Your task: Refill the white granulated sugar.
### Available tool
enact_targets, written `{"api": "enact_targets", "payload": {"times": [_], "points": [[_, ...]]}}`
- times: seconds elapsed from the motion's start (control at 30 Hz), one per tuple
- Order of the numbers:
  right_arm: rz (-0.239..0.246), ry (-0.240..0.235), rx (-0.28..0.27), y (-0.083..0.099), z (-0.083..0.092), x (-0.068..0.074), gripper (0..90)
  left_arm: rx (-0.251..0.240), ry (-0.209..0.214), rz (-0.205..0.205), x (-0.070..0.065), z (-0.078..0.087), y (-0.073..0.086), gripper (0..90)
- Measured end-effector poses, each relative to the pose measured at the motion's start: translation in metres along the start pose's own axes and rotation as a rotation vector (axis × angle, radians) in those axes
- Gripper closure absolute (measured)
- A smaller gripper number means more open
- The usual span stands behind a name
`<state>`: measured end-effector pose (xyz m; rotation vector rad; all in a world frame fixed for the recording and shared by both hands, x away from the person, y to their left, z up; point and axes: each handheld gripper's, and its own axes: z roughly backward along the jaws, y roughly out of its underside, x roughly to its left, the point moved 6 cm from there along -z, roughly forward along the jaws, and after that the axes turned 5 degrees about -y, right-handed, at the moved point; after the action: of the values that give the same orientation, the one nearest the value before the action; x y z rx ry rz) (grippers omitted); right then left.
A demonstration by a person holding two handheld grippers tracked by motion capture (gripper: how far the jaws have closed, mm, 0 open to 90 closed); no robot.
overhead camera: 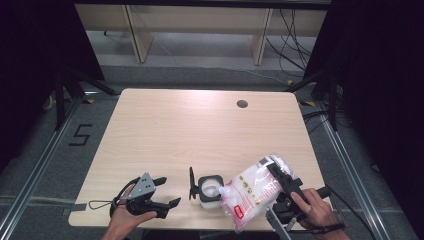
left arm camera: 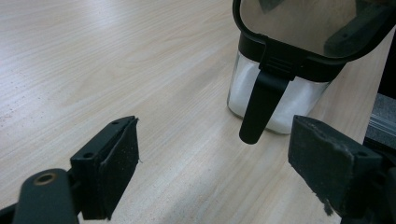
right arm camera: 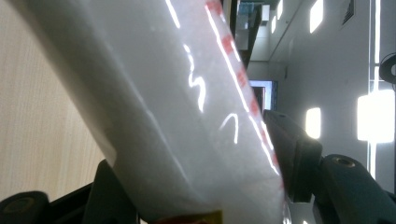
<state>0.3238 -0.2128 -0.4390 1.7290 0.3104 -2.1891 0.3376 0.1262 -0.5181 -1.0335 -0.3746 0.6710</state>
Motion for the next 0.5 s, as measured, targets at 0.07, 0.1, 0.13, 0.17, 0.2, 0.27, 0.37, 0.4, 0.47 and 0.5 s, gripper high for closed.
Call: {"api": "enact_targets", "payload": {"times": [0.07,0.1,0.13,0.17,0.2,0.27,0.37,0.4,0.47,0.5], "points": [[0.003,-0.002,0.009,0.0006,0.0011,-0.0008,45.2,0.000,0.001,0.000,-0.0002,0.0000,0.0000,15.8],[-0.024,-0.013,0.003,0.0012,-0.0003,0.0019,45.2,0.000,0.001,-0.001,-0.0002,0.0000,0.0000,15.8],[-0.043,-0.013,0.005,0.0020,-0.0002,0.0030,45.2,0.000,0.000,0.001,-0.0002,0.0000,0.0000,15.8],[-0.013,-0.005,-0.002,0.0016,-0.0006,0.0003,45.2,0.000,0.000,0.002,-0.0001,0.0001,0.0000,15.8],[-0.014,-0.012,-0.003,0.0019,-0.0013,0.0013,45.2,0.000,-0.001,0.001,0.0000,0.0001,0.0001,15.8],[-0.050,-0.022,0.005,0.0032,-0.0013,0.0045,45.3,0.001,0.000,0.015,-0.0009,0.0002,0.0002,15.8],[-0.037,-0.023,0.000,0.0034,-0.0020,0.0039,45.2,0.001,-0.004,0.029,-0.0015,0.0000,0.0005,15.8],[-0.033,-0.020,-0.001,0.0033,-0.0020,0.0035,45.3,0.001,-0.003,0.030,-0.0016,0.0000,0.0004,15.8],[-0.024,-0.008,-0.007,0.0029,-0.0018,0.0017,45.2,0.001,-0.004,0.028,-0.0016,0.0000,0.0004,15.8],[-0.023,-0.011,-0.003,0.0029,-0.0012,0.0014,45.3,0.001,-0.003,0.029,-0.0017,0.0001,0.0004,15.8]]}}
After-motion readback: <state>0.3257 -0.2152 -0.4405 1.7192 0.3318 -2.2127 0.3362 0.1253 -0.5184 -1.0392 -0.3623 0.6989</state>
